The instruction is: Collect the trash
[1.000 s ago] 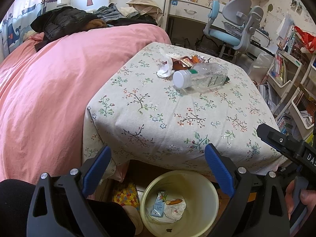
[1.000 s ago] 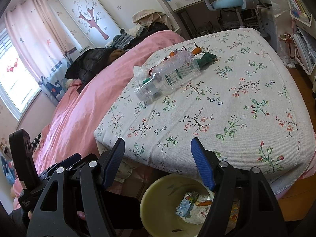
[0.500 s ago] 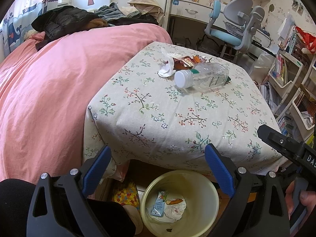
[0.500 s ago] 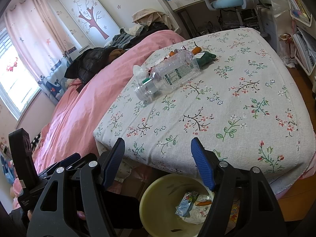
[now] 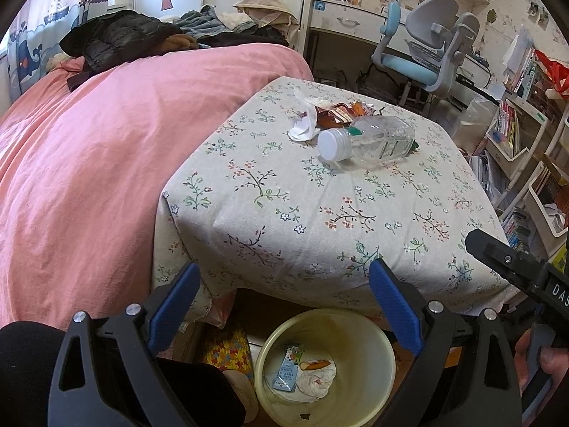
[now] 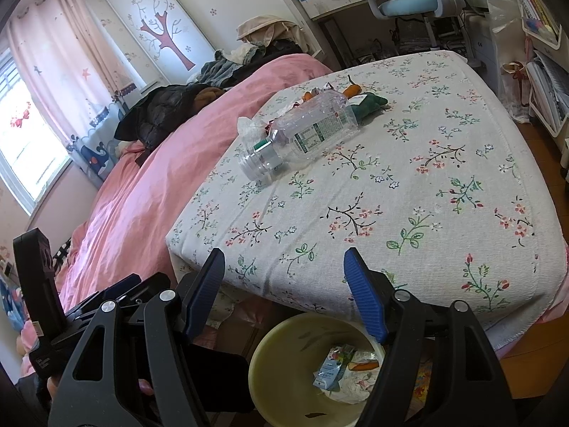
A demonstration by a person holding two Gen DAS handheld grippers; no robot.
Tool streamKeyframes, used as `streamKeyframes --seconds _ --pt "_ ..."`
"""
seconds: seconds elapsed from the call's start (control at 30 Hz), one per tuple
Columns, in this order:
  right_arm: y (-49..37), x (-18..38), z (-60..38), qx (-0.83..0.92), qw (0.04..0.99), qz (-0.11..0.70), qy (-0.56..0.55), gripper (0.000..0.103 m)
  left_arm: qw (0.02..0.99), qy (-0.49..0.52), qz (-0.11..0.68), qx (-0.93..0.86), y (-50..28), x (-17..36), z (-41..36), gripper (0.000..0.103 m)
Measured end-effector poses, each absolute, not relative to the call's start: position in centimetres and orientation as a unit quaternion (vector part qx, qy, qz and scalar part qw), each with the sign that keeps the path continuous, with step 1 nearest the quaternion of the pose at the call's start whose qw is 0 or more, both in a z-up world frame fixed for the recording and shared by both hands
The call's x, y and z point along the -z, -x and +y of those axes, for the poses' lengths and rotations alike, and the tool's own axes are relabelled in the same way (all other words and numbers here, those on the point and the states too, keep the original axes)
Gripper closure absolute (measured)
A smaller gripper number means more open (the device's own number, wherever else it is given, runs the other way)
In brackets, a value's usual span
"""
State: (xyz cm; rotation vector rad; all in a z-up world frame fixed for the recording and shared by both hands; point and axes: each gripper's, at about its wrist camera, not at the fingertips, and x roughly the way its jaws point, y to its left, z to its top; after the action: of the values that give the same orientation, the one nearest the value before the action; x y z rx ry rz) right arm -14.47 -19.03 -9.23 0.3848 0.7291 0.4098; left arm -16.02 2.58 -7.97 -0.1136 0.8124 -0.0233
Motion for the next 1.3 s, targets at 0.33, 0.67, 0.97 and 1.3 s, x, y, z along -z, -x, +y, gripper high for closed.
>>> streamKeyframes --seconds 0.33,0.67,0.97,1.3 --pt "14.4 9.2 -18.9 -0.195 0.897 0.353 -0.183 0.037 0.917 0.055 0.395 0.011 16.0 7.9 2.5 0.012" --pt "14.4 9.3 -18.8 -0.194 0.897 0.357 -0.175 0.037 0.916 0.062 0.396 0.004 15.8 7.8 2.4 0.012" --pt "14.4 9.2 -18.6 -0.193 0.897 0.358 -0.174 0.037 0.917 0.066 0.393 -0.002 15.7 7.6 2.6 0.012" --pt "10.7 4.5 -17.6 -0.215 0.910 0.323 -0.146 0.037 0.927 0.087 0.365 -0.022 10.8 4.5 4.3 0.012"
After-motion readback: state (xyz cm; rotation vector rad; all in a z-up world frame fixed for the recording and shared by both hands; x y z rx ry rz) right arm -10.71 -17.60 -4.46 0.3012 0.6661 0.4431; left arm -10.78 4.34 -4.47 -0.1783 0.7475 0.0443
